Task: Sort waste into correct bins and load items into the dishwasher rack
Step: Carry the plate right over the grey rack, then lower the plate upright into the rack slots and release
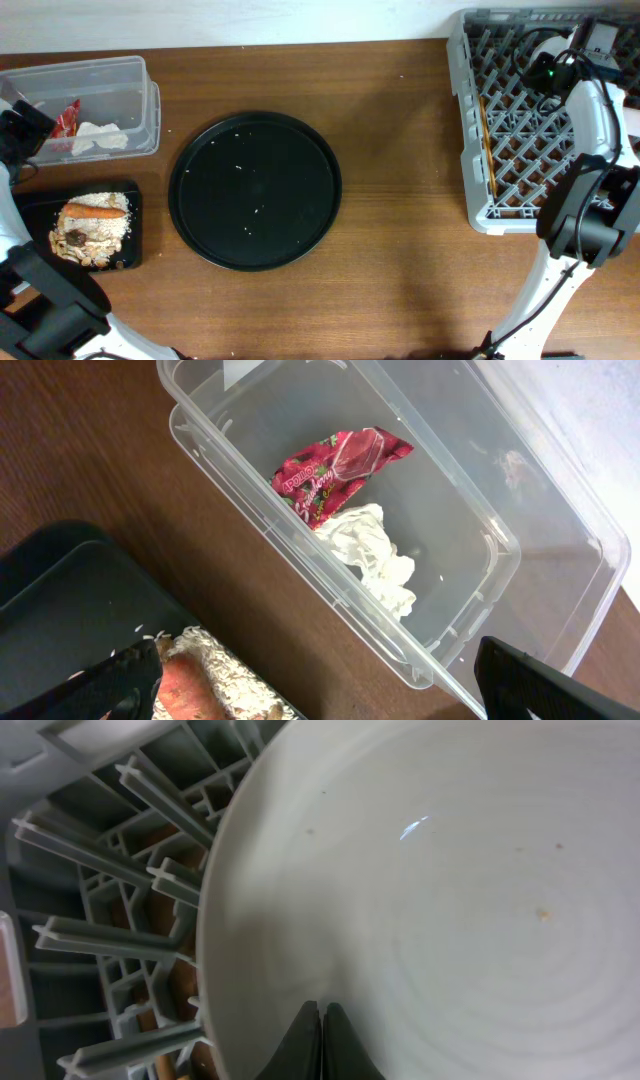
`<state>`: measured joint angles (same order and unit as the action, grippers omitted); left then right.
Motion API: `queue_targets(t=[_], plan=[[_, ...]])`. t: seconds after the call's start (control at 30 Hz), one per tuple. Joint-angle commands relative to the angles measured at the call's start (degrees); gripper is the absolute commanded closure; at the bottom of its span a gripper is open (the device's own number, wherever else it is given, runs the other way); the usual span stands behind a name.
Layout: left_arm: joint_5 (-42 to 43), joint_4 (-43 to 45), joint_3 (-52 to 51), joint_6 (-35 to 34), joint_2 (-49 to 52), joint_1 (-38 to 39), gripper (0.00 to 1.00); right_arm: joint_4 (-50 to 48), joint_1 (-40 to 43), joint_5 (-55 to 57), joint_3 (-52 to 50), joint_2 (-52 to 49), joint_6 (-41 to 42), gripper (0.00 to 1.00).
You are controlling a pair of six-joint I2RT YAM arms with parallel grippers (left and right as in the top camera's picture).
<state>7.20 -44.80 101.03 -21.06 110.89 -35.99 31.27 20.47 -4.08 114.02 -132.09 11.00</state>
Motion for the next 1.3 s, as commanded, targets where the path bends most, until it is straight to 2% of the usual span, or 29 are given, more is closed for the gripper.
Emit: queue_targets(t=[0.0,0.33,0.5,0.77,1.27], plan=[[0.0,0.1,0.3,-0.1,-0.7,-0.2,0.01,0.7,-0.3,-0.5,0.4,-0.8,0.5,0.96],[0.0,0.1,0.3,-0.1,-0.7,-0.2,0.01,1.5,-3.2,0.3,0.4,-1.6,0.5,0.96],[0.0,0.1,0.3,-0.1,-0.7,-0.2,0.01,2.9,-4.4,7.4,0.4,-3.8,0.5,0.96],[0.0,0.1,0.3,-0.1,-0.7,-0.2,0.01,3.7,-4.2,11.5,0.4,-4.2,0.4,0.96],[0.0,0.1,0.3,-0.1,-0.7,-0.2,0.01,6.0,-6.3,11.9,0.4,-1.6,0.4,0.96]])
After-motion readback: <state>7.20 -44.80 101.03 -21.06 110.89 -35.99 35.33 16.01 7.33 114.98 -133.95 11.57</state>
